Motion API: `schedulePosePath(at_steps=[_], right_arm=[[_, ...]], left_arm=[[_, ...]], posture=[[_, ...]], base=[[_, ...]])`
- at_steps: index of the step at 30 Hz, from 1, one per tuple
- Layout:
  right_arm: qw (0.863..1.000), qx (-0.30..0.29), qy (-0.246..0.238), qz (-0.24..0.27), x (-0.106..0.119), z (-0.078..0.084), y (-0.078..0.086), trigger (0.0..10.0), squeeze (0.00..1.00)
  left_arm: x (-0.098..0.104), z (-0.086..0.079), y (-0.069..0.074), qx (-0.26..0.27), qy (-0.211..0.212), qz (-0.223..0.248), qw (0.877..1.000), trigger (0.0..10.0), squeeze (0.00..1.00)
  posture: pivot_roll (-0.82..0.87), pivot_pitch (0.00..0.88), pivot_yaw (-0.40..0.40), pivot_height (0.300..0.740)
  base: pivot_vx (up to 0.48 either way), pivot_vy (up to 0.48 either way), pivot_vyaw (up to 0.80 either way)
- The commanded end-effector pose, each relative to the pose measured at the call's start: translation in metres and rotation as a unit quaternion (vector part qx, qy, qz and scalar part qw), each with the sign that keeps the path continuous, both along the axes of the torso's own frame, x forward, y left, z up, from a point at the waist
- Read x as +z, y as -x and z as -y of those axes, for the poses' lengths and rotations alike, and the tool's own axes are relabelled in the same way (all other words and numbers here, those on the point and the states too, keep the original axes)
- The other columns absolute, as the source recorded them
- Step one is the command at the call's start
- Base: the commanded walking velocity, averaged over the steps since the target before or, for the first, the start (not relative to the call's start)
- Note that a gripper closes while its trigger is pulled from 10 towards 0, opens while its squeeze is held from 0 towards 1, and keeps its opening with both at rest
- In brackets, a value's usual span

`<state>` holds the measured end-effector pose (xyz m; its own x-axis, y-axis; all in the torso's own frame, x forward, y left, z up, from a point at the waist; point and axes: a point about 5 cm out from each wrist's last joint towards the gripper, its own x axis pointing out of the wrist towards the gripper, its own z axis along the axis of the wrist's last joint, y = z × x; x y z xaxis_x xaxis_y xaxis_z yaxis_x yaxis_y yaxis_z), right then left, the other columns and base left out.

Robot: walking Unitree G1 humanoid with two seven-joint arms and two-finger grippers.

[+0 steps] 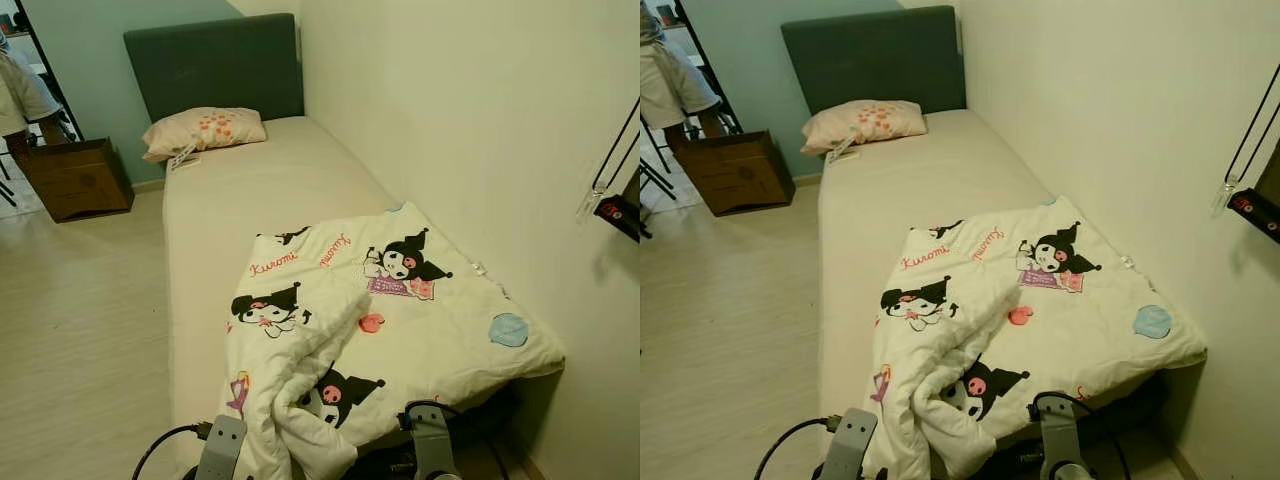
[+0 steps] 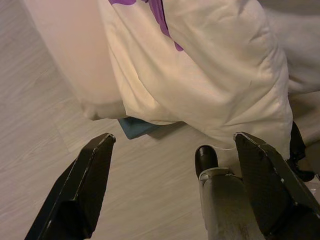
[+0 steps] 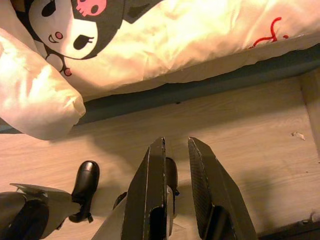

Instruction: Clean up the room

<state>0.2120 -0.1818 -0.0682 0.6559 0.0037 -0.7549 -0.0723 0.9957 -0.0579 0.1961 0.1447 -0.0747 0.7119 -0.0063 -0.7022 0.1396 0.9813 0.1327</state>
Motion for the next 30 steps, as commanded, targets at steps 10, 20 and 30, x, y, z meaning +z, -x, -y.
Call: schedulePosePath(at_steps=[10, 20, 30], right_arm=[[1.000, 0.010, 0.008, -0.004, 0.002, -0.002, -0.005, 10.0, 0.00], [1.000, 0.009, 0.010, 0.000, 0.004, -0.003, -0.009, 10.0, 0.00], [1.000, 0.011, 0.012, -0.007, 0.001, -0.002, -0.003, 10.0, 0.00]], left_arm=[[0.001, -0.002, -0.005, 0.000, -0.003, -0.008, 1.000, 10.0, 0.00], [0.003, -0.006, -0.010, -0.005, -0.014, -0.013, 1.000, 10.0, 0.00], [-0.003, -0.009, -0.001, -0.001, -0.017, -0.030, 0.999, 10.0, 0.00]], posture=[[-0.09, 0.000, 0.005, 0.740], [-0.10, 0.000, 0.009, 0.740], [-0.09, 0.012, 0.000, 0.740]], base=[[0.000, 0.000, 0.00], [0.000, 0.000, 0.00], [0.000, 0.000, 0.00]])
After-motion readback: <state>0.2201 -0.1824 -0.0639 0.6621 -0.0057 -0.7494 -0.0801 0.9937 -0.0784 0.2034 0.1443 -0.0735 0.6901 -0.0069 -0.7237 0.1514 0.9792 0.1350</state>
